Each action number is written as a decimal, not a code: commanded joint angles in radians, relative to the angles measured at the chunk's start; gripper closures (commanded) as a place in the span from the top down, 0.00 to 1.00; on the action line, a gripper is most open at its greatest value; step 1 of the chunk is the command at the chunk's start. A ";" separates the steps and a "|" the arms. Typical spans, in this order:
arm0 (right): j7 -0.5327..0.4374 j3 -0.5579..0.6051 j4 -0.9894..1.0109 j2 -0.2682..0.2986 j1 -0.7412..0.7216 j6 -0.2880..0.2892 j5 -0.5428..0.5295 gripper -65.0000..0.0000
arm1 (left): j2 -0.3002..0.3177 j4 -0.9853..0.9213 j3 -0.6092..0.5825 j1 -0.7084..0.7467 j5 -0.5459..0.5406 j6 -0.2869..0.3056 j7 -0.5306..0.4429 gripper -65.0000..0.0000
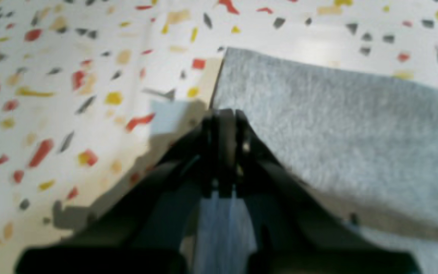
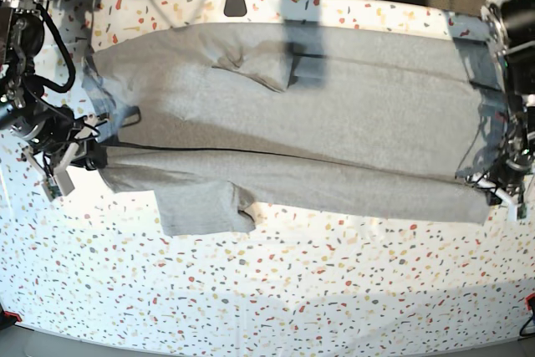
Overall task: Fold the T-shirt properly
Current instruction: 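Grasp the hem corners with both grippers and fold the shirt lengthwise over itself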
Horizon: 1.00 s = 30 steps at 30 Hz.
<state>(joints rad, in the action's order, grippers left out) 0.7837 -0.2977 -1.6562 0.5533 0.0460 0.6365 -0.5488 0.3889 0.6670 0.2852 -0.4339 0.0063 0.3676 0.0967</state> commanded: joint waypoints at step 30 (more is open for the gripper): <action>0.003 -0.265 -0.233 0.020 0.241 0.037 -0.016 0.00 | 0.179 0.852 0.003 0.575 -0.330 -0.129 0.243 0.00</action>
<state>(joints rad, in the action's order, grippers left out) 0.8036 -0.5503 -1.8740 0.5518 0.2939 0.6712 -0.5571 0.5457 1.5036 0.2794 0.1509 -0.3180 0.2451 0.3641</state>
